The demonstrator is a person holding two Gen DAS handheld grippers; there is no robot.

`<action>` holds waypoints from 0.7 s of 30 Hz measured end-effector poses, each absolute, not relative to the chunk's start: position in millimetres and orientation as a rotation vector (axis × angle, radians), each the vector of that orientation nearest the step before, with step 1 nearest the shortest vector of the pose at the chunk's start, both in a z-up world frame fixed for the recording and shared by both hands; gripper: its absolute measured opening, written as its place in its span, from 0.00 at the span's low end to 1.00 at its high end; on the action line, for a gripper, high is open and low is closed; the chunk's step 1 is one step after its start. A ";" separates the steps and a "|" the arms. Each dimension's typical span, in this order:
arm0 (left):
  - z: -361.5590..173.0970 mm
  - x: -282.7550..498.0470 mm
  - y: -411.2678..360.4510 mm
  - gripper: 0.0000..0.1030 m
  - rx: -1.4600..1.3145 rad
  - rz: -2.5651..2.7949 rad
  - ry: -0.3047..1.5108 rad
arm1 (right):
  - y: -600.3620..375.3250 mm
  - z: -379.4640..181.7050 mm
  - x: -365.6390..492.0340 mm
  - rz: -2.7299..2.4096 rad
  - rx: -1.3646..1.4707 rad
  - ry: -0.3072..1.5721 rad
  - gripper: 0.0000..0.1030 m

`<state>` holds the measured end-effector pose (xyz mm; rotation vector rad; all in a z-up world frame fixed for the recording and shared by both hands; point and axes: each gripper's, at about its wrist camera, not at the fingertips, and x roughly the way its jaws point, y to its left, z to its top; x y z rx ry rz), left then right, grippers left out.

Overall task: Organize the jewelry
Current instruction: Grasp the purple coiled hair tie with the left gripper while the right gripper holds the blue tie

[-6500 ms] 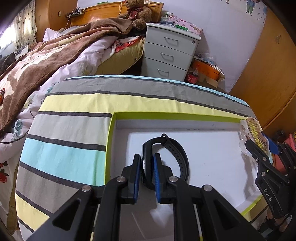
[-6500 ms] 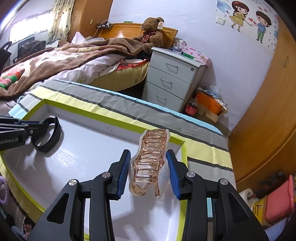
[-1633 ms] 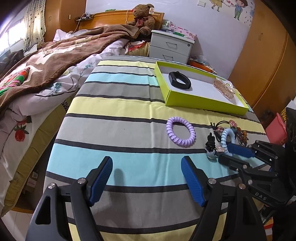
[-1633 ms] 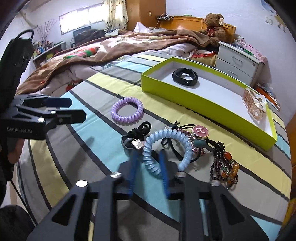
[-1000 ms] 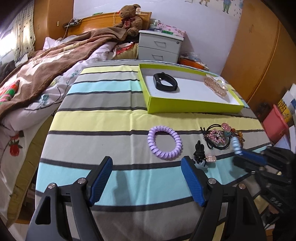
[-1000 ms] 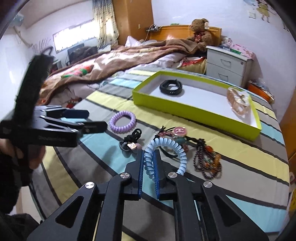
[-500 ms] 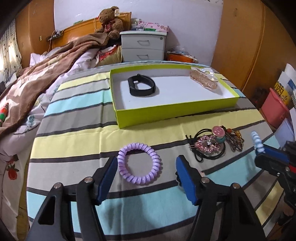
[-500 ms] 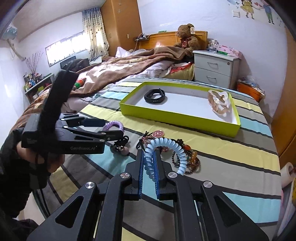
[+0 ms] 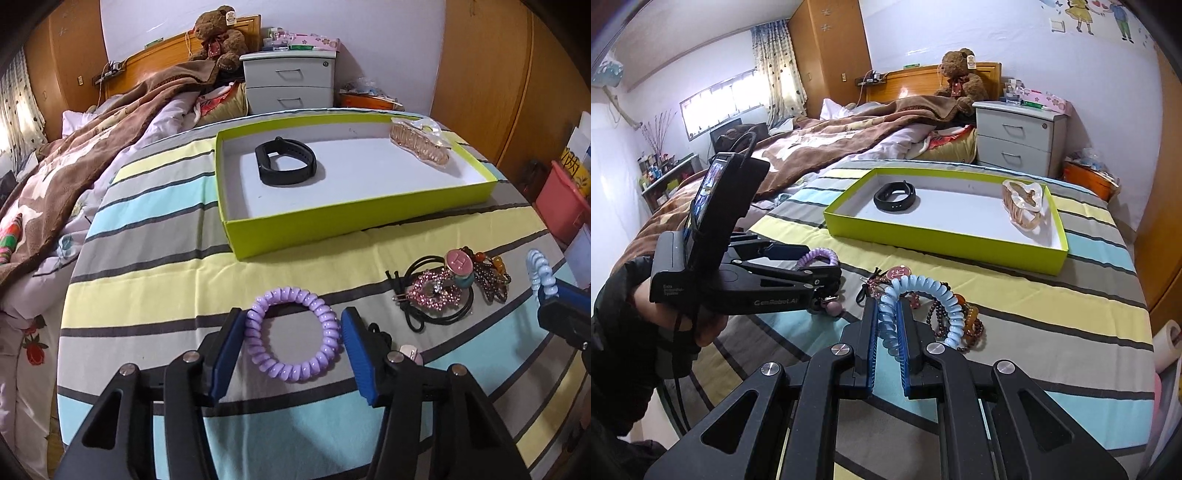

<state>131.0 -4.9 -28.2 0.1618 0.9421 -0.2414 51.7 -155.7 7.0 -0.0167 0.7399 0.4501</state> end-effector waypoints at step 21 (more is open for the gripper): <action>-24.4 129.8 -5.5 0.28 0.119 -0.277 0.943 | -158.2 5.8 52.0 0.441 -0.011 0.736 0.10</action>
